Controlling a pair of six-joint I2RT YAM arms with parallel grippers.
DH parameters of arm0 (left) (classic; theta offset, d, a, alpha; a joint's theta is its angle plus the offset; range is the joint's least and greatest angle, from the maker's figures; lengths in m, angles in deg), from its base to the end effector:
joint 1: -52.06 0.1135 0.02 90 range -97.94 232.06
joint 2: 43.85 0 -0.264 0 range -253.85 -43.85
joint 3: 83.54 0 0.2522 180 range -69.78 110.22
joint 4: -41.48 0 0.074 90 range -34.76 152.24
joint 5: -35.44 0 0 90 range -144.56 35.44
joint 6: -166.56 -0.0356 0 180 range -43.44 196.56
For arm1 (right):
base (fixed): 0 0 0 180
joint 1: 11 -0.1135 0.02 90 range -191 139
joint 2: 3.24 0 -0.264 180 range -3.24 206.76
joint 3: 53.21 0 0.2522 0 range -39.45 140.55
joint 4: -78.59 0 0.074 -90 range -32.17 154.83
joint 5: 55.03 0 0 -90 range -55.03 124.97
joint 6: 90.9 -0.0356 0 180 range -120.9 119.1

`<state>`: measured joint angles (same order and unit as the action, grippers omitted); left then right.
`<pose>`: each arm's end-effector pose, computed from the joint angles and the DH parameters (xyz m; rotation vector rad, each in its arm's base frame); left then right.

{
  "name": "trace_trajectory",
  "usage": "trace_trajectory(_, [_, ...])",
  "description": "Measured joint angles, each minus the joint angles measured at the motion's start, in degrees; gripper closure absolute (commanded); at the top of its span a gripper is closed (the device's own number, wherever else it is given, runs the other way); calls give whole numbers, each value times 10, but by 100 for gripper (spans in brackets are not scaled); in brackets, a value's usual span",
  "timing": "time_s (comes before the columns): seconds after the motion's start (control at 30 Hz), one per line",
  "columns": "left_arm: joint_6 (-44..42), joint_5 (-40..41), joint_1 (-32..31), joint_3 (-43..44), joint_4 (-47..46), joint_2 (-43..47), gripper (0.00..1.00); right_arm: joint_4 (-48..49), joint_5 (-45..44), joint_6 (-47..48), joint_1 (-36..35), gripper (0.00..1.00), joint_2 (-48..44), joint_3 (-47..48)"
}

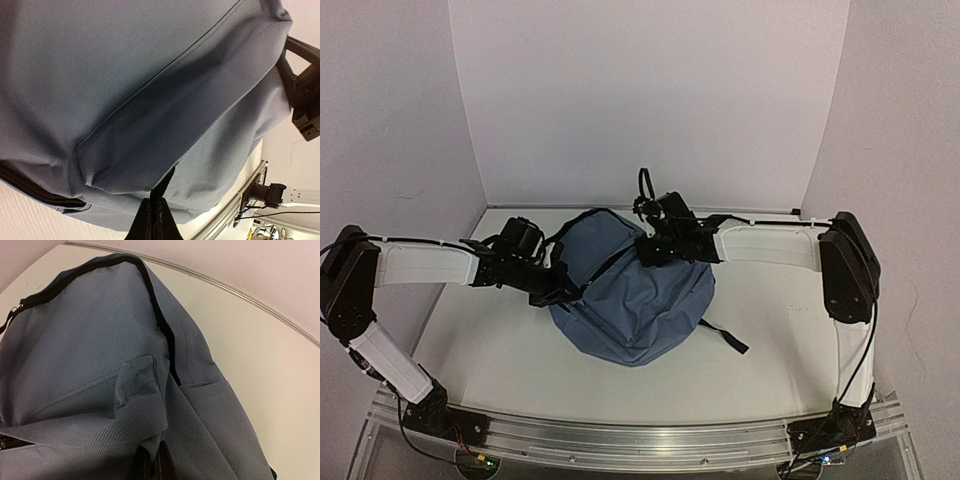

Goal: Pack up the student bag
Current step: Zip the student bag at the center of the board.

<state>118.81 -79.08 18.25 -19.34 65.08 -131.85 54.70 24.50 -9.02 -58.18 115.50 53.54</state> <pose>0.2523 -0.1867 0.1973 0.0284 2.6136 -1.0714 0.3323 0.3491 0.2287 -0.6395 2.1113 0.3436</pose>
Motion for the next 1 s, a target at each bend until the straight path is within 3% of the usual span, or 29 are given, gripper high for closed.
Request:
trace_trajectory(0.57, [59, 93, -30, -81, -28, 51, 100, 0, 3, -82, 7, 100, 0, -3])
trace_trajectory(1.0, [57, 100, -68, -73, -79, -41, 100, -1, 24, -119, 16, 100, 0, -5])
